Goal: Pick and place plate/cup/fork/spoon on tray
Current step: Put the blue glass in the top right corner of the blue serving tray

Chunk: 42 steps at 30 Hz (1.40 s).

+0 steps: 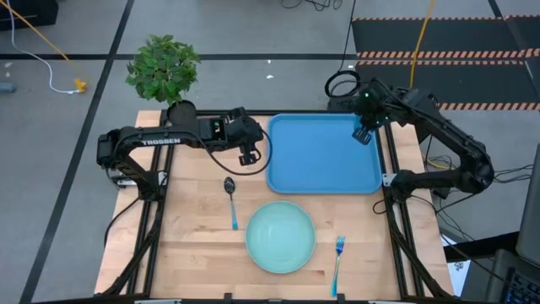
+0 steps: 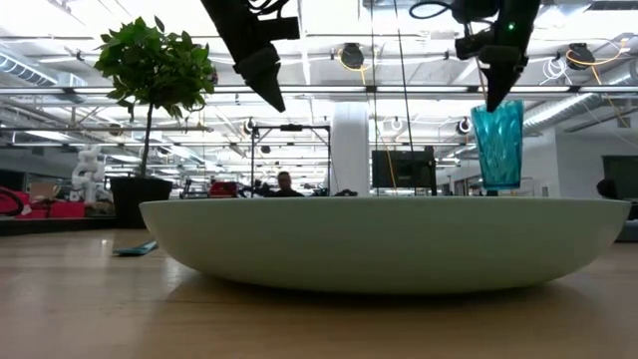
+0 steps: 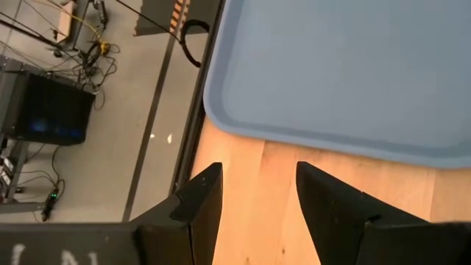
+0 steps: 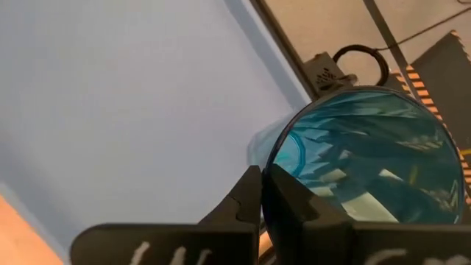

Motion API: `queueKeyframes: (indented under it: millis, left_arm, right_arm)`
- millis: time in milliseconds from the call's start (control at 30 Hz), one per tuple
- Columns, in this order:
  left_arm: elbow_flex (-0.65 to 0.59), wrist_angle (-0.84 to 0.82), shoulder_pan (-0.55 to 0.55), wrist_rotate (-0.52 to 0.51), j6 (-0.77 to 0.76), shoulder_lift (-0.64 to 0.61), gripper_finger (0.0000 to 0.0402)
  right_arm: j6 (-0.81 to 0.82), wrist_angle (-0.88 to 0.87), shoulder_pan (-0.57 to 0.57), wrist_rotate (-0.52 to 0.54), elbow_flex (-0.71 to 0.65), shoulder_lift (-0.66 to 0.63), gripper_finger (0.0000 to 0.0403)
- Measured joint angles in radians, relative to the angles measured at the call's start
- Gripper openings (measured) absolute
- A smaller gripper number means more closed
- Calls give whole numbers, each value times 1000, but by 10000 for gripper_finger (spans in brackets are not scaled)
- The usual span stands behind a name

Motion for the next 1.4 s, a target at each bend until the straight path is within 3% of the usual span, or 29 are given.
queueKeyframes:
  millis: [200,367,1033,1400]
  left_arm:
    - [0,1,0,9,-6,0,175]
    - [0,5,0,32,-19,0,175]
    - [0,32,0,34,11,0,175]
    - [0,27,0,34,5,0,175]
  right_arm:
    - [-5,37,-81,-2,-14,1,0]
    - [-27,150,-132,-80,-99,5,0]
    - [-101,259,-200,-75,-155,156,0]
    - [-104,274,-209,-20,-155,166,16]
